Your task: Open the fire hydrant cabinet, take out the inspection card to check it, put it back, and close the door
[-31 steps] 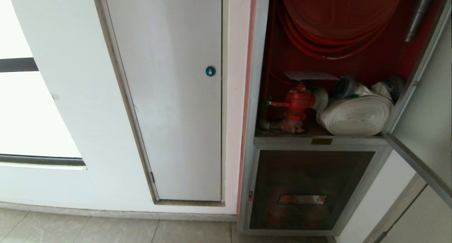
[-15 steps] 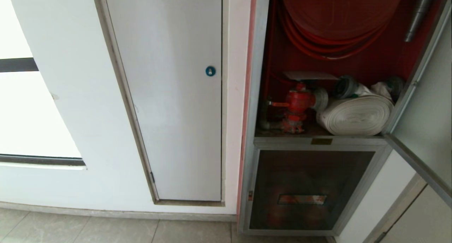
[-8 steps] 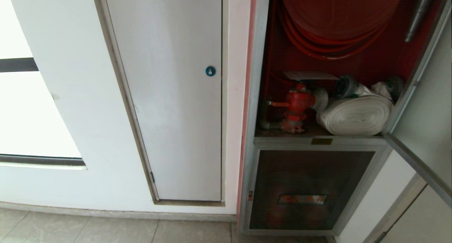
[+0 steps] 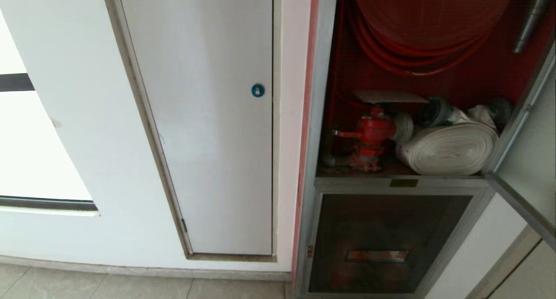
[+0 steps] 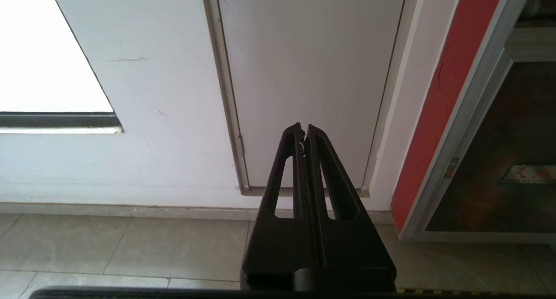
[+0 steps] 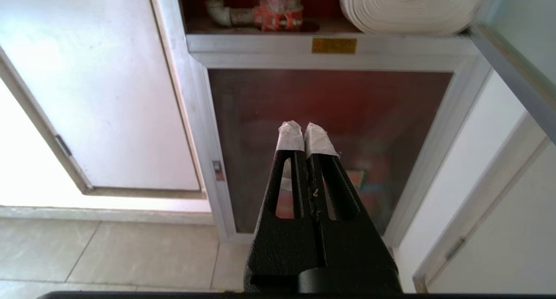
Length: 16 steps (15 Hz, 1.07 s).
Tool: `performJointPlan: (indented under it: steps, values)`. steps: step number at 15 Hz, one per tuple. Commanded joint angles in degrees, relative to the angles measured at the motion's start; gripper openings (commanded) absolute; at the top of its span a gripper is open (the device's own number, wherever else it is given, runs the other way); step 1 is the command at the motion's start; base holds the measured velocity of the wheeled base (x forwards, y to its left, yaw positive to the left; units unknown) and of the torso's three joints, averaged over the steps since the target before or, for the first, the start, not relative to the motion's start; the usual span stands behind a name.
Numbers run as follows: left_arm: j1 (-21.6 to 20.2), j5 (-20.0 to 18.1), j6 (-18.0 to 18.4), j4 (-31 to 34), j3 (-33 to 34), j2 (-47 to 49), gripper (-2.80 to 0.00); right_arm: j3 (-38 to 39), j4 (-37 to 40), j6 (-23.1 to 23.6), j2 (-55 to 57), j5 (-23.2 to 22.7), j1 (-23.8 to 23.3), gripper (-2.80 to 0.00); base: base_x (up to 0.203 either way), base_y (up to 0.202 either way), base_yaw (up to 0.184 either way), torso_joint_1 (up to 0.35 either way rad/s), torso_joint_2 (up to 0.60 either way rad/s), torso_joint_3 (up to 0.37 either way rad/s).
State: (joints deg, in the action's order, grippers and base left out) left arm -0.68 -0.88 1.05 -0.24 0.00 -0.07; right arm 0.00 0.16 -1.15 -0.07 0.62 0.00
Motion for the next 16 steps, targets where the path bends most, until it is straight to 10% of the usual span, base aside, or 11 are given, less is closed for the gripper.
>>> performJointPlan:
  steps: [1,16]
  values:
    - [-0.02,0.00,0.01,-0.02,0.18,-0.01,-2.80,0.00,0.02,0.00,-0.10,-0.01,0.00,-2.80,0.200,0.000,0.003,0.000,0.00,0.002]
    - [-0.02,0.09,0.01,-0.02,0.18,-0.01,-2.80,0.00,0.02,0.00,-0.10,-0.01,0.00,-2.80,0.196,0.000,0.000,0.002,0.00,0.003]
